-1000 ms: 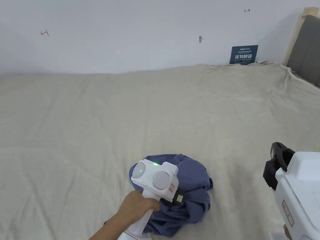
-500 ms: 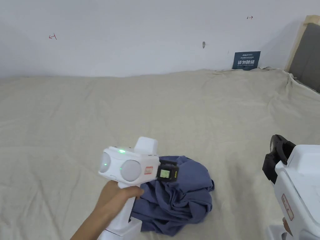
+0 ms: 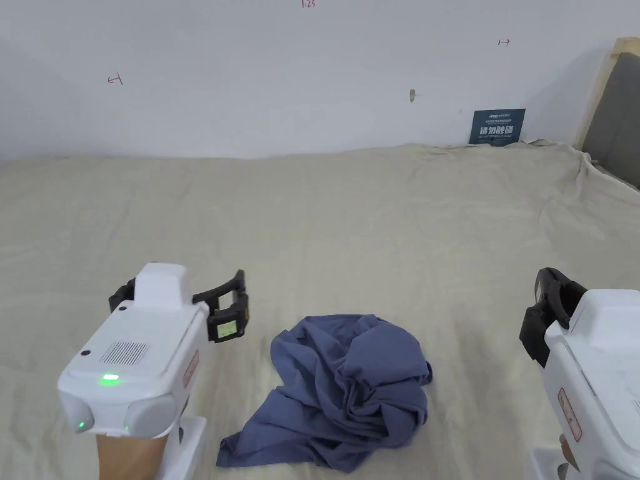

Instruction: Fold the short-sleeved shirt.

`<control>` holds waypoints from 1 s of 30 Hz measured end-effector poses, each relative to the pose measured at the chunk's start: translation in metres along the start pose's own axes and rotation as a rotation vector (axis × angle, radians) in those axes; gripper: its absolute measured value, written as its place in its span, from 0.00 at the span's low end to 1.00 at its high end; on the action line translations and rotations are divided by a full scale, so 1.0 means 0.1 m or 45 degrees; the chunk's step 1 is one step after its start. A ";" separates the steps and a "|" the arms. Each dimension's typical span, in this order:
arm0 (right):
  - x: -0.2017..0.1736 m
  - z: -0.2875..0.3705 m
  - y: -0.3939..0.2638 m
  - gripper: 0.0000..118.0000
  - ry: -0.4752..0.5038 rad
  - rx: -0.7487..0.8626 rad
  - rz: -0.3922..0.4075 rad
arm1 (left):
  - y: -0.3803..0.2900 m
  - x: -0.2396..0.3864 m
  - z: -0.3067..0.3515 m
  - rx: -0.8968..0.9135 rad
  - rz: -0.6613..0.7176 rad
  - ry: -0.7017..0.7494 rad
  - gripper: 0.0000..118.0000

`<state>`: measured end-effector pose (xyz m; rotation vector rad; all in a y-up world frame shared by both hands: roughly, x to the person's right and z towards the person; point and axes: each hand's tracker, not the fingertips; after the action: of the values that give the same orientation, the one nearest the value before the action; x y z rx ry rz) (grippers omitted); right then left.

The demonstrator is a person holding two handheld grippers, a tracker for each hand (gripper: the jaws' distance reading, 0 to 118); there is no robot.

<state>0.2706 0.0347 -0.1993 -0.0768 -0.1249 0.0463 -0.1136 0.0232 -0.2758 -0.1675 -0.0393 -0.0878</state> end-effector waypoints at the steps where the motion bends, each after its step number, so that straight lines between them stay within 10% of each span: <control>1: -0.01 0.01 0.00 0.00 0.002 0.002 0.001 | -0.03 -0.04 0.03 0.007 -0.016 0.018 0.73; 5: -0.04 0.02 0.00 0.00 0.009 0.006 -0.005 | -0.13 -0.16 0.13 0.043 -0.008 0.109 0.19; 8: -0.06 0.02 0.00 0.00 0.013 0.006 -0.005 | -0.19 -0.26 0.17 0.061 0.015 0.122 0.00; 30: -0.13 -0.01 -0.05 0.00 0.029 -0.008 -0.009 | -0.31 -0.32 0.12 -0.030 0.067 0.116 0.00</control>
<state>0.2585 0.0290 -0.2015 -0.0830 -0.1023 0.0378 -0.1487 -0.0024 -0.2604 -0.1881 0.0571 -0.0437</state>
